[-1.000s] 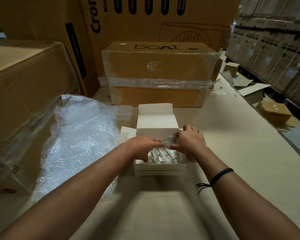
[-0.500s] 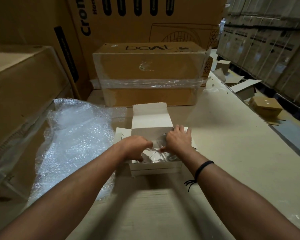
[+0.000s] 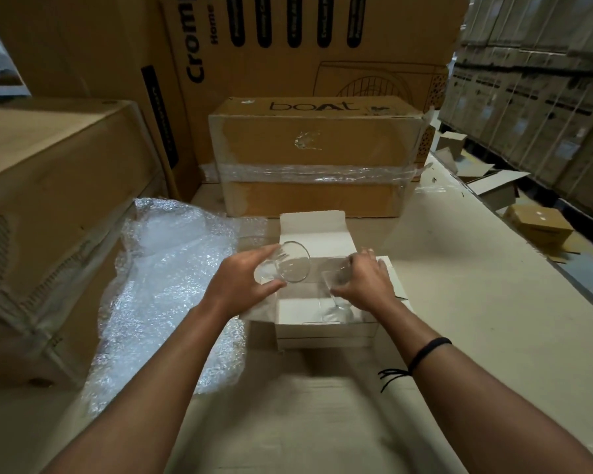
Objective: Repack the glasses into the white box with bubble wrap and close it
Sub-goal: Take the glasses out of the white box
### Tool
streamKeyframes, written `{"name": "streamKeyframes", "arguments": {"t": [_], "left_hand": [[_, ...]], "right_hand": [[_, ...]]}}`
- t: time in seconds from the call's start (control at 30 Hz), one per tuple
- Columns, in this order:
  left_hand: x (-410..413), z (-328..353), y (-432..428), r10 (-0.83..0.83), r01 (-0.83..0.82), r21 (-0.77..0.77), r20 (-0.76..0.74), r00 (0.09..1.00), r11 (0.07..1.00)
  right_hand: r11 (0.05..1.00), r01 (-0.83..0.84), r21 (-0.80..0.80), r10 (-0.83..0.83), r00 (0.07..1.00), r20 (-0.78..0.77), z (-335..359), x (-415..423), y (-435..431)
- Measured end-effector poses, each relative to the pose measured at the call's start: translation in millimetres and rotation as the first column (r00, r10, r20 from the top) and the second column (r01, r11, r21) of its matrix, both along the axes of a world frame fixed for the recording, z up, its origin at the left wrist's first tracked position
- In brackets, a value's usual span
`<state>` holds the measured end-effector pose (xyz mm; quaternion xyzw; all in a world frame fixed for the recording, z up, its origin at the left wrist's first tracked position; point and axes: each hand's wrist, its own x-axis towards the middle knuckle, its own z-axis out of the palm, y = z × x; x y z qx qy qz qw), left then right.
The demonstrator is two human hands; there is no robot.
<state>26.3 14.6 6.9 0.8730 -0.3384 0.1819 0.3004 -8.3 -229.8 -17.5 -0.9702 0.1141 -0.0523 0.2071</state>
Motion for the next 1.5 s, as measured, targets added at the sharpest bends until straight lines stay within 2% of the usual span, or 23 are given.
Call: {"name": "streamKeyframes", "arguments": {"t": [0.1, 0.2, 0.33, 0.4, 0.43, 0.57, 0.7, 0.8, 0.97, 1.23, 1.37, 1.5], "left_hand": [[-19, -1, 4, 0.003, -0.006, -0.143, -0.023, 1.0, 0.99], [-40, -3, 4, -0.031, 0.006, -0.266, -0.09, 0.995, 0.964], [-64, -8, -3, -0.1, 0.018, -0.39, -0.192, 0.976, 0.921], [-76, -13, -10, -0.154, 0.018, -0.449, -0.269, 0.951, 0.894], [-81, -16, -15, -0.176, 0.014, -0.471, -0.302, 0.937, 0.882], [-102, -38, -45, -0.246, 0.031, -0.485, -0.386, 0.889, 0.874], [-127, -54, -89, -0.332, 0.081, -0.492, -0.447, 0.831, 0.867], [-145, -65, -126, -0.325, 0.083, -0.447, -0.497, 0.805, 0.891], [-150, -81, -184, -0.254, -0.02, -0.409, -0.605, 0.755, 0.912], [-142, -91, -235, -0.114, -0.198, -0.347, -0.702, 0.703, 0.917], [-141, -91, -238, -0.024, -0.211, -0.254, -0.69, 0.723, 0.944], [-144, -92, -234, 0.044, -0.235, -0.174, -0.708, 0.705, 0.956]], "right_hand": [[0.94, -0.038, 0.338, -0.009, 0.991, 0.136, 5, -8, -2], [0.775, -0.127, 0.619, -0.041, 0.968, 0.249, 12, -18, -3], [0.511, -0.211, 0.833, -0.156, 0.931, 0.331, 19, -32, -8], [0.427, -0.218, 0.878, -0.239, 0.909, 0.342, 23, -44, -12], [0.423, -0.212, 0.881, -0.269, 0.899, 0.345, 24, -50, -15], [0.542, -0.162, 0.825, -0.346, 0.851, 0.394, 23, -90, -31], [0.563, -0.079, 0.823, -0.455, 0.802, 0.388, 11, -131, -59], [0.588, 0.015, 0.809, -0.497, 0.796, 0.347, -7, -150, -91], [0.677, 0.116, 0.726, -0.439, 0.856, 0.272, -34, -150, -139], [0.698, 0.101, 0.709, -0.344, 0.916, 0.208, -60, -122, -186], [0.704, 0.068, 0.707, -0.286, 0.938, 0.196, -68, -107, -195], [0.732, 0.064, 0.679, -0.244, 0.954, 0.174, -68, -97, -199]]}}
